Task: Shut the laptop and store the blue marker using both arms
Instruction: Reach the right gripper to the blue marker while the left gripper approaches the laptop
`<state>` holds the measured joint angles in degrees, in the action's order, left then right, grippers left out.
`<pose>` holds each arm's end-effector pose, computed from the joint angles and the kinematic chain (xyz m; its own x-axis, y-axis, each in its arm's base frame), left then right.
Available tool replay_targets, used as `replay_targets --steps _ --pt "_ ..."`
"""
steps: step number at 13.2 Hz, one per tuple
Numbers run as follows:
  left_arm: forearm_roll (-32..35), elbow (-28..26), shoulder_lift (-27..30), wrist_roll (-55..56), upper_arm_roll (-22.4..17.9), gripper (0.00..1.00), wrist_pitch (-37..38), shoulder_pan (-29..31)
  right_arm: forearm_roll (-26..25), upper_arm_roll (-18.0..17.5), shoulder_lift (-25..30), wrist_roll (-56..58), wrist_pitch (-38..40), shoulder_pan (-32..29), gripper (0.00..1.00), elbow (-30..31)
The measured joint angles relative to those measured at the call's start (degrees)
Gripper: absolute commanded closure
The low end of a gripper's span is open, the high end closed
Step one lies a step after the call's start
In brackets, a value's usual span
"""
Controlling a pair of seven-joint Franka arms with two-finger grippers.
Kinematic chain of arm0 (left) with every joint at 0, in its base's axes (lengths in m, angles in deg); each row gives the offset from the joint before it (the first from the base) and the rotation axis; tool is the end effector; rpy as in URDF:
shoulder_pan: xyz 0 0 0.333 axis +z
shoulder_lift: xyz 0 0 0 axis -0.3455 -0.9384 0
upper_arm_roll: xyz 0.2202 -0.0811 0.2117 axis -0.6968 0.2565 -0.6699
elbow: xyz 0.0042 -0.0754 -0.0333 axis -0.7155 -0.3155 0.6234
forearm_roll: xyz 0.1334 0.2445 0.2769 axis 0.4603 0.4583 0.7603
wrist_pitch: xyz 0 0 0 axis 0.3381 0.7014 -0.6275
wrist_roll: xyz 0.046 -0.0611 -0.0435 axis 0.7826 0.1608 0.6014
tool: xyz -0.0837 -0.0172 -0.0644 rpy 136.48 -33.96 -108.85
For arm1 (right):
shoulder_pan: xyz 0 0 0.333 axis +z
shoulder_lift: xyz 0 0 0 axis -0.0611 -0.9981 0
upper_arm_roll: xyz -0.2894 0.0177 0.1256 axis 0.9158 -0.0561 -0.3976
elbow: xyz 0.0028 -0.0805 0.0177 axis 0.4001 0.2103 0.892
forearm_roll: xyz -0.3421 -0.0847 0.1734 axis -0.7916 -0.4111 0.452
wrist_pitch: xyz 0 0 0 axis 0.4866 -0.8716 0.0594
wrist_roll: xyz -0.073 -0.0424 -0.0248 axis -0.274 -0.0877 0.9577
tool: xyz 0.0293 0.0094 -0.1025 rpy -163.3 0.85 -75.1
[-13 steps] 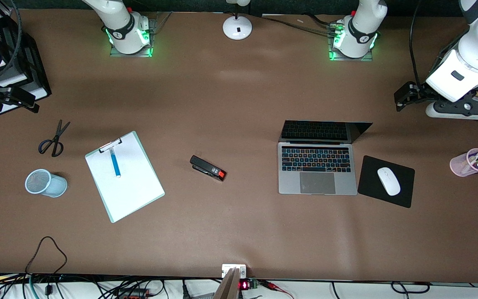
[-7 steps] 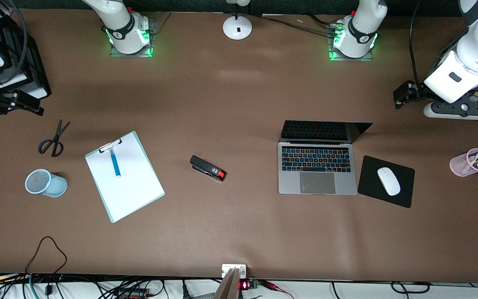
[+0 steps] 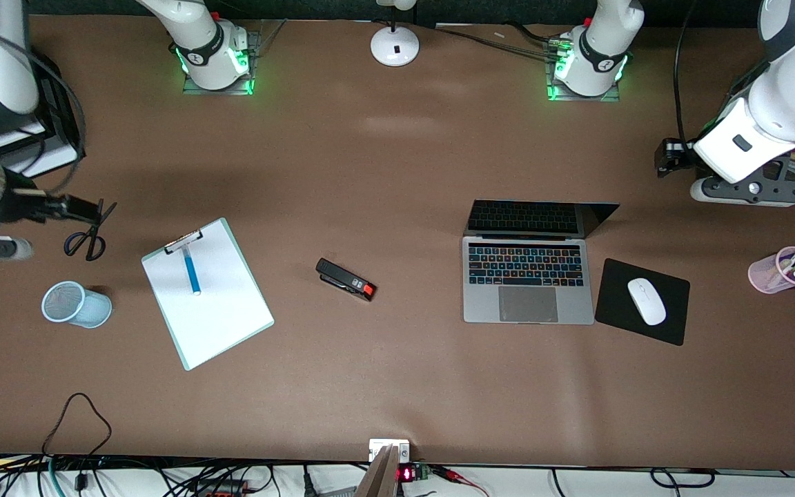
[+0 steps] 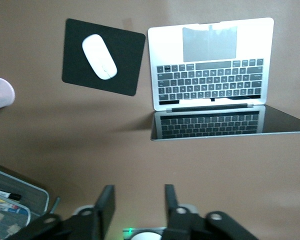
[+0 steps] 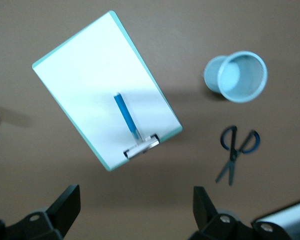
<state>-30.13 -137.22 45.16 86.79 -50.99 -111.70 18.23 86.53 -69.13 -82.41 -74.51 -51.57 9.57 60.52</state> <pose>0.5493 -0.0744 0.5690 0.9808 -0.0646 -0.1841 -0.0711 -0.9970 -0.0290 0.6334 -0.0053 0.4833 0.9942 -0.0106 -0.1069 -0.0075 -0.9995 0.0299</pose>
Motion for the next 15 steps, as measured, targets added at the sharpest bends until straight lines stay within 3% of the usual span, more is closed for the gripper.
replay_targets --steps 5,9,12,15 --pt "-3.3 -3.5 0.3 -0.1 0.9 0.99 0.9 0.0 0.3 -0.3 -9.2 0.0 -8.9 3.6 0.00 0.2" --pt "-4.4 -11.2 3.0 2.0 6.5 0.99 -1.0 0.0 0.7 -0.5 -15.2 4.0 -13.2 3.7 0.00 0.3" --pt "-6.6 -22.1 6.0 4.2 9.5 1.00 -13.3 0.0 0.8 -0.5 -18.8 12.3 -16.7 3.7 0.00 0.4" --pt "-6.7 -32.6 7.0 9.1 15.1 1.00 -26.8 0.0 0.9 -0.5 -21.3 16.2 -21.0 3.6 0.00 1.7"
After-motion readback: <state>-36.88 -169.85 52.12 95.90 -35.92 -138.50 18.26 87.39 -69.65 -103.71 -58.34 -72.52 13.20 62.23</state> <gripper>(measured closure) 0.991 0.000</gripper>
